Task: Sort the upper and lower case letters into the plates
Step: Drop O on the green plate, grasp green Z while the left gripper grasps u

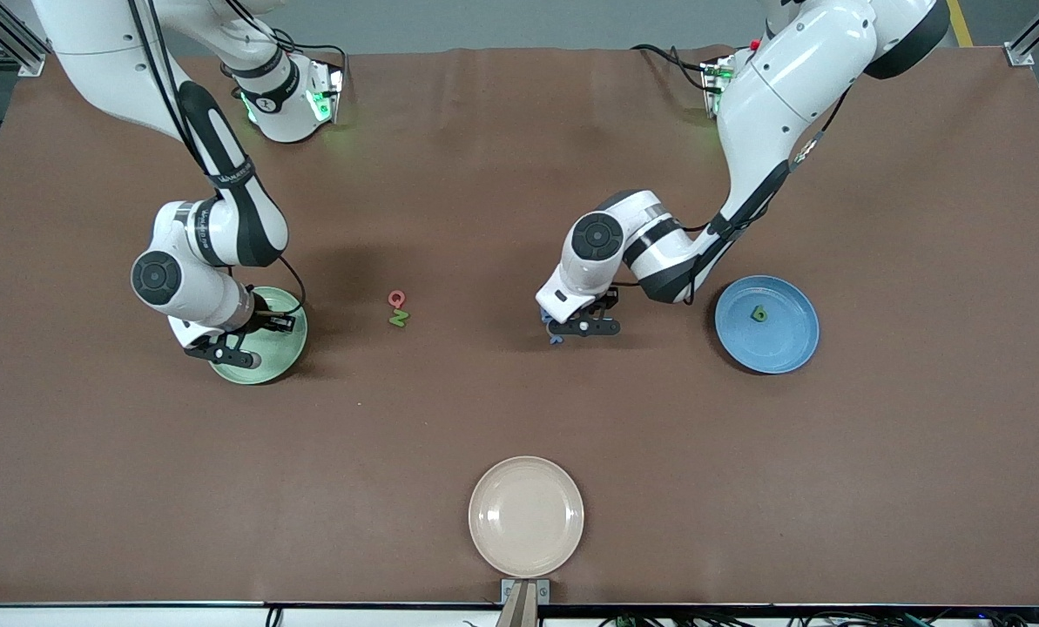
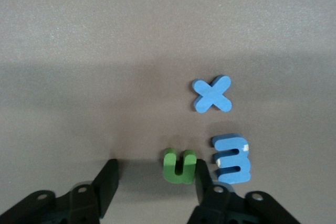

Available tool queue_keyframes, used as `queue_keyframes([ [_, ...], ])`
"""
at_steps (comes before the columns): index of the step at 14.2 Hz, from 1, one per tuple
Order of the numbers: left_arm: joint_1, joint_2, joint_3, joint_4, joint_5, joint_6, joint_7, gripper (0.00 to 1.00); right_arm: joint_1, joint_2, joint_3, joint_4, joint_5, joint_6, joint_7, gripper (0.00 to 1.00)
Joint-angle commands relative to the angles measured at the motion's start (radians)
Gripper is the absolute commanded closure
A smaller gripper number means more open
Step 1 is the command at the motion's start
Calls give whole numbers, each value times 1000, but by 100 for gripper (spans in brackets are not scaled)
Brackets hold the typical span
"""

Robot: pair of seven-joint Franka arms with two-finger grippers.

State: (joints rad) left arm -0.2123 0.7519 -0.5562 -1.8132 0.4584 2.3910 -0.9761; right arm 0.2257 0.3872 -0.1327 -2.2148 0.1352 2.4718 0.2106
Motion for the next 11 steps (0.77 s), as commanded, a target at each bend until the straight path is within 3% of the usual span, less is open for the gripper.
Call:
queue_keyframes([
  [1,-9,12,4,8,23,10,-12,47,-31,-37,15,-51,-13,32,1,94],
  [2,-9,12,4,8,23,10,-12,51,-37,-36,15,-49,-13,26,1,73],
  [3,-9,12,4,8,23,10,-12,55,-37,-37,16,-49,-13,22,1,21],
  [4,-10,12,4,8,23,10,-12,59,-37,-37,16,-48,-13,19,1,0],
  [6,-10,12,4,9,23,10,-13,62,-36,-45,16,-37,-13,4,4,0],
  [9,-10,12,4,8,23,10,-13,75,-11,-50,28,10,-8,-50,100,0],
  [11,-10,10,4,9,23,8,-13,81,65,-47,36,24,-3,-42,197,0],
])
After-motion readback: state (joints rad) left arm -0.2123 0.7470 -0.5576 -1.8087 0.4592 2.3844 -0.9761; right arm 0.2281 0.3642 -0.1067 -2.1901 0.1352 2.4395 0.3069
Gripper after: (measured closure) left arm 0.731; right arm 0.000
